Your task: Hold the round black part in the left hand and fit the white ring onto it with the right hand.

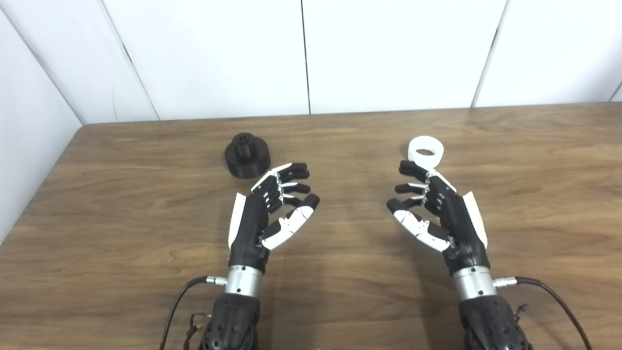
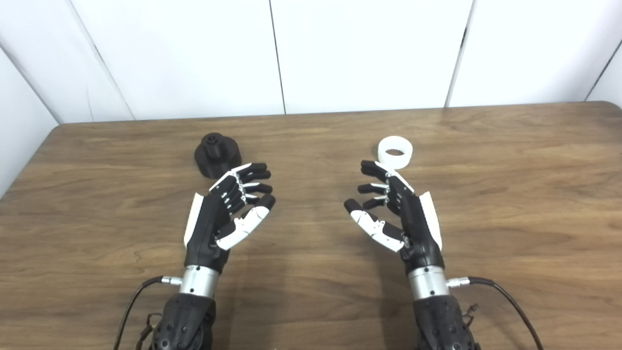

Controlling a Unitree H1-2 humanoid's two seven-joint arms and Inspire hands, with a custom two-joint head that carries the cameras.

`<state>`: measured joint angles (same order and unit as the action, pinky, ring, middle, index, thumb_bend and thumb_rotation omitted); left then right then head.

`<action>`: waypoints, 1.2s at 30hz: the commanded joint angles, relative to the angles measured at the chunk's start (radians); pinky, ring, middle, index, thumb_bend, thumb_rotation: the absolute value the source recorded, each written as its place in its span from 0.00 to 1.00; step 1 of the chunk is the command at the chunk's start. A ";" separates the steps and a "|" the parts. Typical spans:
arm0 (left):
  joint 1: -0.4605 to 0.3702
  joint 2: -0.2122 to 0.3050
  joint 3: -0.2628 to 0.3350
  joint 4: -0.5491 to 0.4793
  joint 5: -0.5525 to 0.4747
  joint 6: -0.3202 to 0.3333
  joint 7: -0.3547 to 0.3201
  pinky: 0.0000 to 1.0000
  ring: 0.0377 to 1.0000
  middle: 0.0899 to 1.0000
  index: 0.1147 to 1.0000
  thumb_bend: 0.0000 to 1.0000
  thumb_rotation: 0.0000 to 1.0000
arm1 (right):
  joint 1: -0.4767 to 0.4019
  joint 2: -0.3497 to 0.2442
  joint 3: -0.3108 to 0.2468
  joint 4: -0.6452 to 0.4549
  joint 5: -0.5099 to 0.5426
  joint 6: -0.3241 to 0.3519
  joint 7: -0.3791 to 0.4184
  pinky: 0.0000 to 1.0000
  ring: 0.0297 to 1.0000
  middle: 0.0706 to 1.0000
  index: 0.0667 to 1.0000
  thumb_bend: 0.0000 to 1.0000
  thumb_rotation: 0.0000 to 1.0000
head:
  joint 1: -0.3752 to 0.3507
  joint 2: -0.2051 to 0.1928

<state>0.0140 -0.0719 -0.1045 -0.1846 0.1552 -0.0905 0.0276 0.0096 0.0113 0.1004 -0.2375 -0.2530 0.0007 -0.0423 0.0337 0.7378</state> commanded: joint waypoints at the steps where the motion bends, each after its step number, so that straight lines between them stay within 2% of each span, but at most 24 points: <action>1: -0.031 0.002 -0.004 -0.023 0.001 -0.020 -0.003 0.50 0.61 0.69 0.67 0.65 0.38 | -0.030 0.004 0.004 -0.023 0.004 -0.019 0.003 0.53 0.67 0.78 0.77 0.57 0.31 | 0.001 0.001; 16: -0.030 0.002 -0.004 -0.019 -0.008 -0.024 -0.006 0.50 0.62 0.69 0.67 0.64 0.37 | -0.031 0.005 0.008 -0.022 0.012 -0.022 0.005 0.53 0.66 0.78 0.77 0.57 0.30 | 0.003 0.003; 21: -0.031 0.003 -0.004 -0.019 0.004 -0.027 -0.001 0.49 0.61 0.69 0.66 0.63 0.37 | -0.027 0.003 0.008 -0.024 0.007 -0.022 0.002 0.52 0.66 0.78 0.77 0.57 0.31 | 0.028 0.000; 24: -0.030 0.002 -0.008 -0.019 0.028 -0.029 0.006 0.51 0.62 0.70 0.66 0.62 0.35 | -0.021 -0.006 0.003 -0.022 0.013 -0.031 0.005 0.53 0.67 0.78 0.77 0.58 0.33 | 0.097 -0.013; 25: -0.029 -0.001 -0.012 -0.018 0.035 -0.030 0.008 0.52 0.62 0.70 0.66 0.61 0.33 | -0.018 -0.010 -0.001 -0.023 0.022 -0.031 0.008 0.54 0.67 0.78 0.77 0.58 0.33 | 0.144 -0.019; 26: -0.029 -0.004 -0.015 -0.018 0.039 -0.029 0.008 0.52 0.63 0.70 0.66 0.60 0.32 | -0.015 -0.014 -0.004 -0.025 0.030 -0.030 0.012 0.54 0.67 0.79 0.78 0.58 0.33 | 0.144 -0.019; 27: -0.028 -0.009 -0.020 -0.016 0.045 -0.028 0.009 0.52 0.63 0.70 0.66 0.60 0.31 | -0.011 -0.021 -0.008 -0.025 0.036 -0.030 0.015 0.55 0.68 0.79 0.78 0.58 0.34 | 0.198 -0.029; 30: -0.026 -0.023 -0.039 -0.004 0.067 -0.026 0.015 0.52 0.64 0.70 0.67 0.61 0.31 | -0.009 -0.038 -0.026 -0.011 0.072 -0.047 0.022 0.55 0.68 0.79 0.78 0.58 0.34 | 0.272 -0.047; 33: -0.029 -0.032 -0.052 0.023 0.089 -0.045 0.029 0.54 0.65 0.71 0.68 0.63 0.34 | -0.010 -0.051 -0.043 0.015 0.106 -0.072 0.027 0.55 0.69 0.79 0.78 0.58 0.32 | 0.293 -0.054; 36: -0.034 -0.035 -0.055 0.045 0.101 -0.069 0.040 0.54 0.65 0.71 0.67 0.63 0.35 | -0.012 -0.066 -0.051 0.043 0.103 -0.102 0.025 0.54 0.68 0.79 0.78 0.60 0.37 | 0.288 -0.056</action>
<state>0.0141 -0.1046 -0.1572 -0.1302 0.2409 -0.1023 0.0478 0.0133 -0.0507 0.0508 -0.1850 -0.1584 -0.0394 -0.0194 0.3206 0.6811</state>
